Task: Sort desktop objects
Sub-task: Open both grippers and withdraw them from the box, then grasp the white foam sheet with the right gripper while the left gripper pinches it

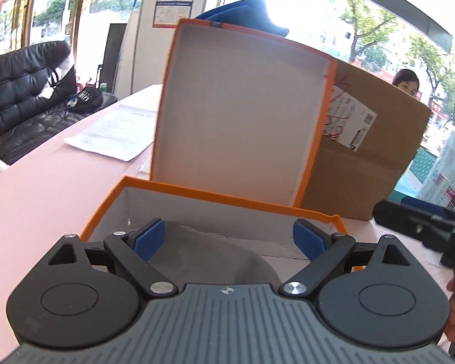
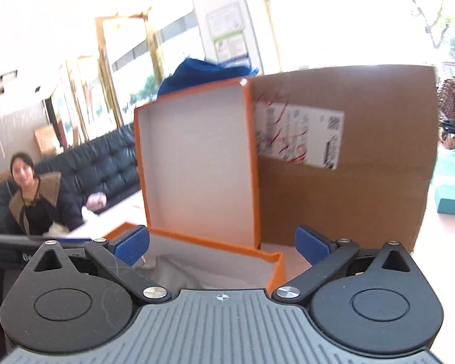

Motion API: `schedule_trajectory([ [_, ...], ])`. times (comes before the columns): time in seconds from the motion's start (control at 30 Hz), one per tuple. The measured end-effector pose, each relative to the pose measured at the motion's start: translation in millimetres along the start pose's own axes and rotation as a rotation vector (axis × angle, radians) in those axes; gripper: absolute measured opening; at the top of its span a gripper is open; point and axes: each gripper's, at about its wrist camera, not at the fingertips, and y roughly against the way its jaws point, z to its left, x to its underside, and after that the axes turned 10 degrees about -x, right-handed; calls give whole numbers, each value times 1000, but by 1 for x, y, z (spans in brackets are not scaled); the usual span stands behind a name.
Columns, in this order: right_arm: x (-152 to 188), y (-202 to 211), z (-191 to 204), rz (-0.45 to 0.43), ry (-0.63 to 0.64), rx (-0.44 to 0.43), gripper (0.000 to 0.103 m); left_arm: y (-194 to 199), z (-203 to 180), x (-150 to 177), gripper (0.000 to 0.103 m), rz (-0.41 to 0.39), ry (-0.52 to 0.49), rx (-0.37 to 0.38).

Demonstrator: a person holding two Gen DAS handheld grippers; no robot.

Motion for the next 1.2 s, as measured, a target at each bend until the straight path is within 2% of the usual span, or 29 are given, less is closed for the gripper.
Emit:
schedule_trajectory([
  [0.07,-1,30,-24,-76,-72,-10,103,6,-28,0,91,-29,-48,39],
  [0.17,-1,68,-59,-134,-188,-15,103,16,-69,2,91,-66,-83,140],
  [0.37,26,142,-119,-254,-347,49,103,22,-156,22,91,-80,-149,317],
  [0.47,44,175,-150,-261,-418,90,103,23,-202,38,91,-73,-229,370],
  [0.6,70,201,-176,-258,-511,112,103,19,-244,58,91,-83,-268,398],
  [0.73,97,202,-190,-195,-597,118,103,3,-260,81,91,-25,-232,346],
  [1.0,135,178,-195,-75,-721,134,103,-75,-244,106,91,149,-92,119],
  [1.03,139,172,-195,-49,-731,132,103,-84,-239,109,91,170,-64,109],
  [1.13,140,168,-186,-48,-687,164,103,-98,-228,116,91,167,-19,119],
  [1.2,138,163,-181,-36,-676,195,103,-103,-228,115,92,175,-39,124],
])
